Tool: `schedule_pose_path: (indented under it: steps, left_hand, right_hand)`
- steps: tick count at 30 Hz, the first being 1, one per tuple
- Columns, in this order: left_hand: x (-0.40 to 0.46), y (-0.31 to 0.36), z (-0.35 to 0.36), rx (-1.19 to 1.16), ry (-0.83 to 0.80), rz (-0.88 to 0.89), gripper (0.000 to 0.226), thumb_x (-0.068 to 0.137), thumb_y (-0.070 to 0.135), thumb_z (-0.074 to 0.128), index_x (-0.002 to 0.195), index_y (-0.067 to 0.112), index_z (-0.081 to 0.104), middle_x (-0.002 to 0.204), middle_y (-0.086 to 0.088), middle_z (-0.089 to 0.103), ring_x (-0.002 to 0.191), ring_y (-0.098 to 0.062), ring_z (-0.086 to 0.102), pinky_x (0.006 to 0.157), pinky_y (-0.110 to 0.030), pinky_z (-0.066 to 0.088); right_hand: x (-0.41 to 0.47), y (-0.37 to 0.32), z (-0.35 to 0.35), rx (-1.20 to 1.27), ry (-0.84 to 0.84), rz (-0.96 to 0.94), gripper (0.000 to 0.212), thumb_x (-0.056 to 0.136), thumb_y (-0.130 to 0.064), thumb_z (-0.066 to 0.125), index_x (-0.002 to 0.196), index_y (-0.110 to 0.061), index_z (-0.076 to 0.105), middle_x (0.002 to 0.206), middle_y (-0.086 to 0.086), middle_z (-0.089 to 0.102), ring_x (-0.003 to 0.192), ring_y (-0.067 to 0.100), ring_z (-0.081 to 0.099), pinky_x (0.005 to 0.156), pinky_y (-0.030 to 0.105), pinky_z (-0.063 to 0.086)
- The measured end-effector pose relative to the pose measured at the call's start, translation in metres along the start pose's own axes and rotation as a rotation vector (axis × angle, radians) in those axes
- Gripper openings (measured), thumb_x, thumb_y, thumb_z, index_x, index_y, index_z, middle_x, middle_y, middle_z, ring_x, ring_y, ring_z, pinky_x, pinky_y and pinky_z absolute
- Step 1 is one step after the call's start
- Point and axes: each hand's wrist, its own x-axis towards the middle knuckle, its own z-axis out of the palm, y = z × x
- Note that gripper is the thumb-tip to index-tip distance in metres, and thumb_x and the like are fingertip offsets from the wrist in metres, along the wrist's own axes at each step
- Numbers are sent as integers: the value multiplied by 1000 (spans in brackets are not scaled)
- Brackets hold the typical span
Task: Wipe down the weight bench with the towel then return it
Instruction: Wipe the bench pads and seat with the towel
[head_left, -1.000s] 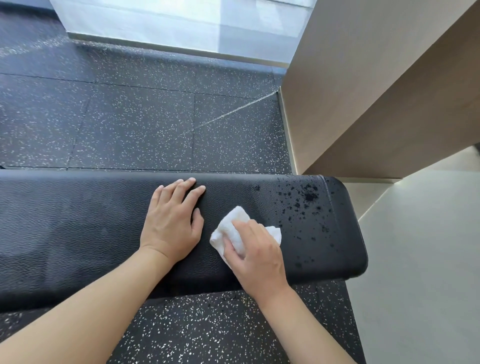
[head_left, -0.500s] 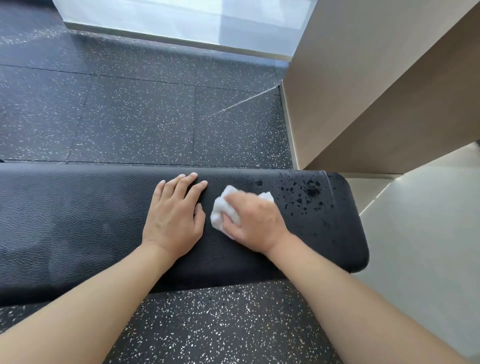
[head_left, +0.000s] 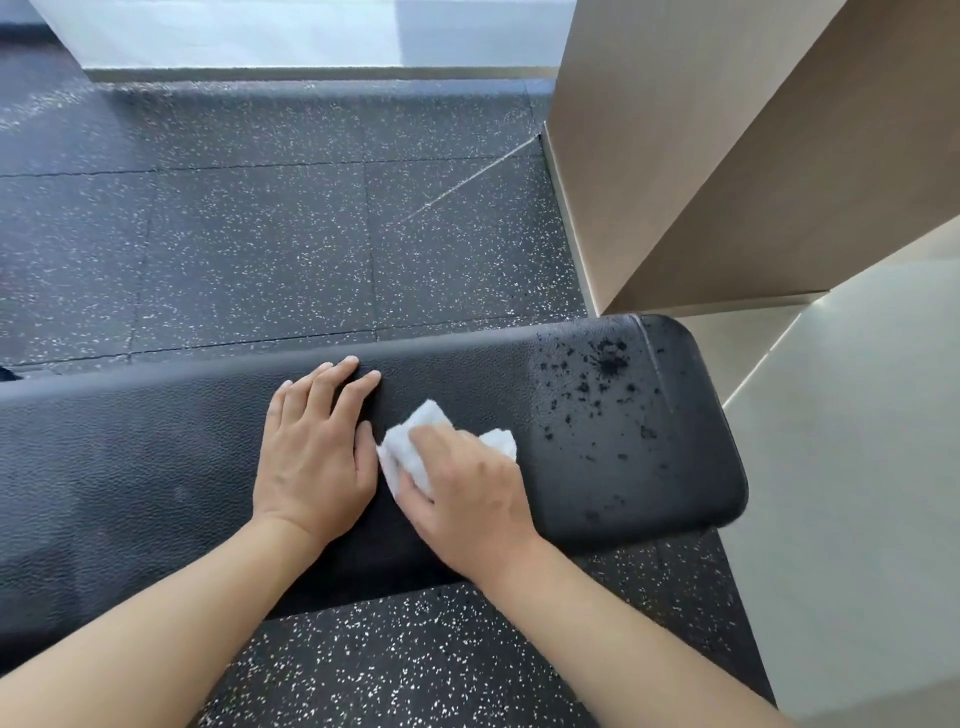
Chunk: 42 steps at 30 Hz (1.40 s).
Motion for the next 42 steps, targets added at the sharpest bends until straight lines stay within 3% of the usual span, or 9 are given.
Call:
schedule_pose_path:
  steps: [3,5,9,13,18,23,30,35,42]
  left_hand:
    - [1,-1,0,8,6,11,55,93,29,40,143,17,57,154,-8,49,142,-37,44,121,-58,28]
    - [3,-1,0,11,5,21,53,93,29,41,142,15,58,153,-9,49,141,-38,45,119,-59,31]
    - [4,0,0,8,10,20,53,93,30,43,141,14,58,152,-10,49,140,-39,45,119,-60,31]
    - [3,-1,1,16,4,17,54,92,29,43,142,14,57,153,-10,47,141,-40,44,119,-60,30]
    - [5,0,0,25,-19,9,54,92,29,43,141,13,56,154,-11,46,141,-40,43,118,-61,31]
    - [5,2,0,33,-9,17,55,91,29,43,142,13,56,154,-12,47,140,-41,43,119,-60,30]
    - [6,2,0,24,2,20,56,91,30,42,141,10,58,152,-15,47,139,-43,45,118,-62,31]
    - [4,2,1,21,-5,9,56,91,31,41,142,11,57,153,-13,47,141,-42,44,120,-61,29]
    - [5,0,3,24,7,22,54,91,29,42,140,11,56,152,-15,48,139,-43,43,119,-60,30]
  right_hand:
    - [-4,37,-25,43,-127,-388,38,106,-41,39,89,-16,61,78,-3,53,66,21,54,61,38,40]
    - [21,71,-35,-5,-176,-469,31,102,-39,44,96,-16,64,81,-4,57,69,20,59,61,37,41]
    - [88,113,-32,-137,-15,0,32,94,-46,46,100,-19,63,79,-5,60,73,22,65,58,31,35]
    - [132,84,1,-269,64,416,34,98,-49,50,95,-17,61,84,0,63,70,22,51,60,33,27]
    - [145,5,50,-198,14,218,29,88,-49,68,83,-21,64,78,-2,68,71,22,66,58,33,27]
    - [130,49,17,30,-13,35,29,93,-45,65,82,-19,61,77,1,66,72,27,65,61,35,35]
    - [109,190,-61,-287,48,389,34,98,-46,48,89,-17,63,88,4,67,85,32,63,63,35,27]
    - [121,145,-36,-288,60,447,33,96,-43,47,87,-15,61,85,4,64,76,26,57,61,35,27]
    - [126,13,41,-139,11,213,34,93,-52,60,83,-20,63,80,-1,67,72,23,62,59,34,24]
